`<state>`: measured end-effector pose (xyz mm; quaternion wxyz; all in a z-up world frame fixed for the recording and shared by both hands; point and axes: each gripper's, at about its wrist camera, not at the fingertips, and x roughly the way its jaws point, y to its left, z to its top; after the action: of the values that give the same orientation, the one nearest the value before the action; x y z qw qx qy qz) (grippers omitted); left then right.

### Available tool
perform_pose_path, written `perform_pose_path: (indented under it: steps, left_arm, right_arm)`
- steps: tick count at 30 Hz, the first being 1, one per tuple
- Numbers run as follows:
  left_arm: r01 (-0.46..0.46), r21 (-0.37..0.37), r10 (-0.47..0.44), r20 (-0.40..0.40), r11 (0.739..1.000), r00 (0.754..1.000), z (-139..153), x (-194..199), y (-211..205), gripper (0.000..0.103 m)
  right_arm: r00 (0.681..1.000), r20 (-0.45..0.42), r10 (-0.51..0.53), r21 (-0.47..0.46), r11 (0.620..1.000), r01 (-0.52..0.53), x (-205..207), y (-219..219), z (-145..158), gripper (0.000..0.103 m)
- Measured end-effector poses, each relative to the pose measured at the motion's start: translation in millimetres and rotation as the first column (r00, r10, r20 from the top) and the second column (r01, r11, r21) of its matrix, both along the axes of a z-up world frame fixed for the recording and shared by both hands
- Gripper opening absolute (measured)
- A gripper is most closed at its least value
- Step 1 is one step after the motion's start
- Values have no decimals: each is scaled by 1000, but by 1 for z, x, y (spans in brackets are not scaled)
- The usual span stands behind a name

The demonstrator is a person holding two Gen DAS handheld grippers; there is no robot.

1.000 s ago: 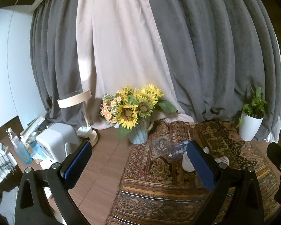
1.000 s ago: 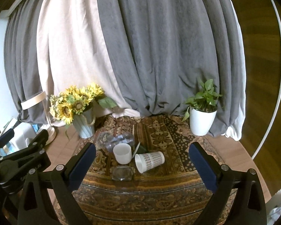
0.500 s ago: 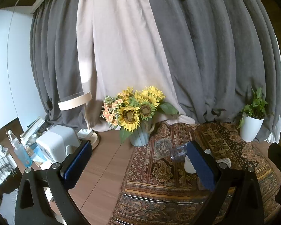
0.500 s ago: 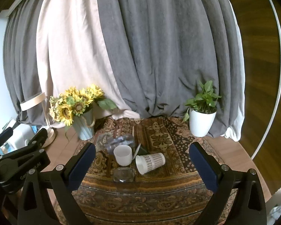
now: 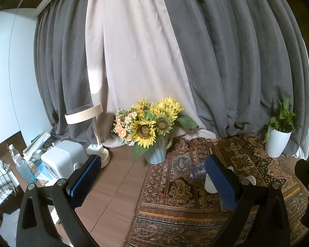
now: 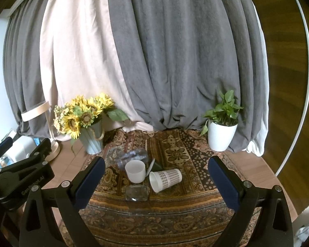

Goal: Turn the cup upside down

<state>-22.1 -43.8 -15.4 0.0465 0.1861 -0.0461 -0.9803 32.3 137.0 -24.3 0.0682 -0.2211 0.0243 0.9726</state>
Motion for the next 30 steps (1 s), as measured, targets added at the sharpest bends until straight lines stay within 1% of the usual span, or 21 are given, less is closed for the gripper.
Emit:
perform_pose_path:
  steps: [15,30]
  left_arm:
    - [3,7,-3,4,1000,1000,0,-4,-1,103]
    - [2,-1,-2,-1,1000,1000,-1,-9,2,103]
  right_arm:
    - [1000,2,-7,3,1000,7,-2,-3,0,100]
    - [1000,4,-7,5,1000,7,-4,-3,-2,100]
